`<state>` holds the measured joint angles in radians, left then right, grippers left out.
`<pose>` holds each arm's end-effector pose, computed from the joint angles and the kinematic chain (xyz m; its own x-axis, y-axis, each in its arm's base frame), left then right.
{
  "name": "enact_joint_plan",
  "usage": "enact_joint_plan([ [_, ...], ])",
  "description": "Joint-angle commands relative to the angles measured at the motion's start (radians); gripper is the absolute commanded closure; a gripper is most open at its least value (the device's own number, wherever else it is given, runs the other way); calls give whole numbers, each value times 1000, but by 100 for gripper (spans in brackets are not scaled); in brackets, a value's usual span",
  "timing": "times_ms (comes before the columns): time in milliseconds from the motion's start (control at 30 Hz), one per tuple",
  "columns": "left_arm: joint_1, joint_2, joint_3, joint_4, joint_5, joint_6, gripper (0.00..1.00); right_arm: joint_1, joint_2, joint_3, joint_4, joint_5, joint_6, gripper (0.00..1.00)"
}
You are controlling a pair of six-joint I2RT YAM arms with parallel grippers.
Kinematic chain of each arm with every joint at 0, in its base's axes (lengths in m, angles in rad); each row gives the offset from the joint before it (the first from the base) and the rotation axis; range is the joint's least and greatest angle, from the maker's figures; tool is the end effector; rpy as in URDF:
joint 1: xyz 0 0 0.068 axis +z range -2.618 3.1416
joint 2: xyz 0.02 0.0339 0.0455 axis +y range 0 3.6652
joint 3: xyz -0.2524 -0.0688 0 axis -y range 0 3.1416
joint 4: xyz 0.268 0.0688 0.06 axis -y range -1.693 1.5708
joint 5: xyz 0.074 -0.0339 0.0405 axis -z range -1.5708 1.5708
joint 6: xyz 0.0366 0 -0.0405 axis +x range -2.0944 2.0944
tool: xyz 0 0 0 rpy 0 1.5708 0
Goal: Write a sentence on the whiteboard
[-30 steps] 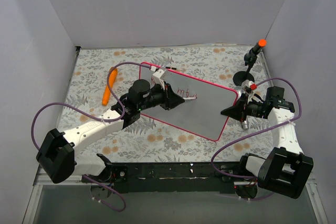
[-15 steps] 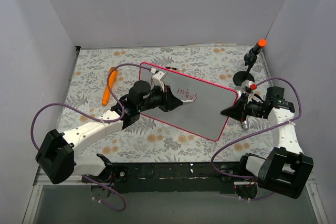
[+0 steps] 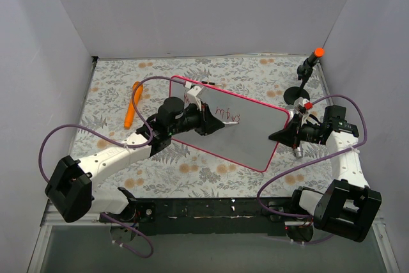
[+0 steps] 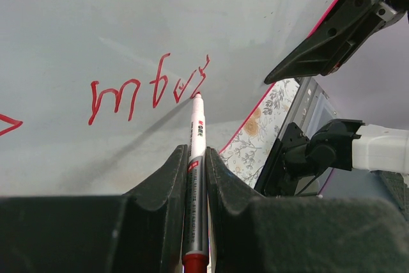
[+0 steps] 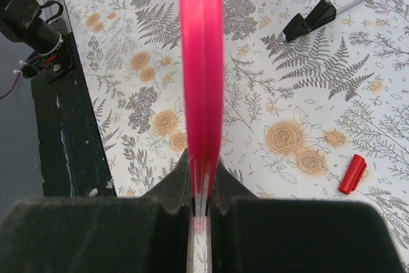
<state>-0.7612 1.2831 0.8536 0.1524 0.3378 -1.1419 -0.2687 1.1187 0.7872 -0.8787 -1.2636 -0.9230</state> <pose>0.2243 -0.2305 0.2688 -0.8841 -0.3428 -0.3176 0.1865 0.3642 -0.9124 0.2143 -0.0228 0.2305 -0.3498 -0.1538 -0.9241 -0.8666 0.4279 0.2568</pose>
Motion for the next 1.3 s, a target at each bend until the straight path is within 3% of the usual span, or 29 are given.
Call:
enact_joint_plan([
  [0,7,-27,50,49,4,-4,100,6,-13,1,44,93,-57,99],
  [1267,7,-1,6,19,0,5,100,8,-10,0,43,95,-56,99],
])
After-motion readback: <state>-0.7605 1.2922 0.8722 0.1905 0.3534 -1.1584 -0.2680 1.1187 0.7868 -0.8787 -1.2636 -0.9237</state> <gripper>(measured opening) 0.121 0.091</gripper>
